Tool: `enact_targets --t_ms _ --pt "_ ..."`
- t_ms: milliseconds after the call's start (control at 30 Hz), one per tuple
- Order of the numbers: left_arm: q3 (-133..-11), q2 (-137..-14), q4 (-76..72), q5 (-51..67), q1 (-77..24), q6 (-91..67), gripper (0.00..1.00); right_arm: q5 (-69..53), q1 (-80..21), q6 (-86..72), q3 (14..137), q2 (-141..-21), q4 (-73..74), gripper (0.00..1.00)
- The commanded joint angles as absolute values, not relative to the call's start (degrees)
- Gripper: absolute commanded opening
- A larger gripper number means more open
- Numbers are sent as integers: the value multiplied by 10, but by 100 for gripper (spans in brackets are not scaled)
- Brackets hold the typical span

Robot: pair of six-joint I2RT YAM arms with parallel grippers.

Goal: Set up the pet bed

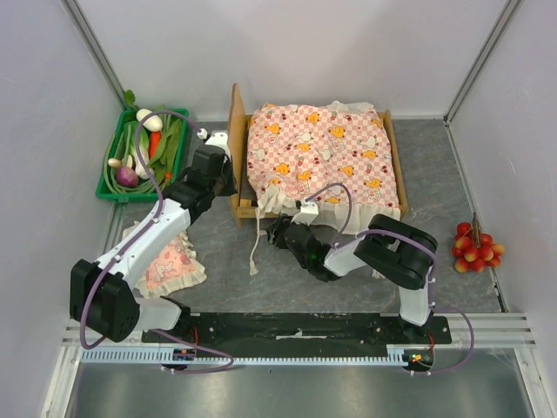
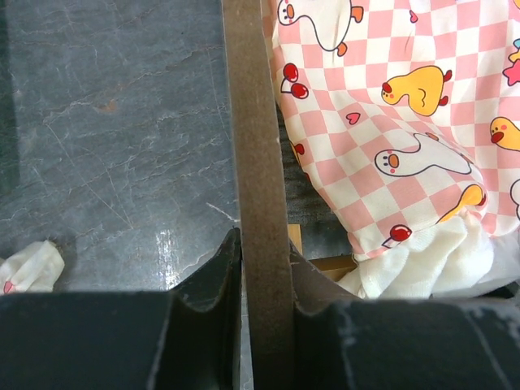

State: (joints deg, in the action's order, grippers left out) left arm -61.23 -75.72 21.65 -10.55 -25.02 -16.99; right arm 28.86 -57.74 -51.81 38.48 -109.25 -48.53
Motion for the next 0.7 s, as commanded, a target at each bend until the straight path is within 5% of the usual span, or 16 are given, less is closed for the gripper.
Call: enact_targets --t_ms 0,133,567,667 --pt "-607 -778 205 -11 -250 -183 2 381 -584 -597 454 -1139 -289 61" --pt "-602 -771 204 -9 -249 -180 2 402 -589 -606 543 -1165 -146 58" --pt "-592 -750 206 10 -238 -174 2 394 -590 -539 614 -1216 44 4" --pt "-585 -743 204 12 -234 -173 2 387 -589 -517 602 -1201 43 0"
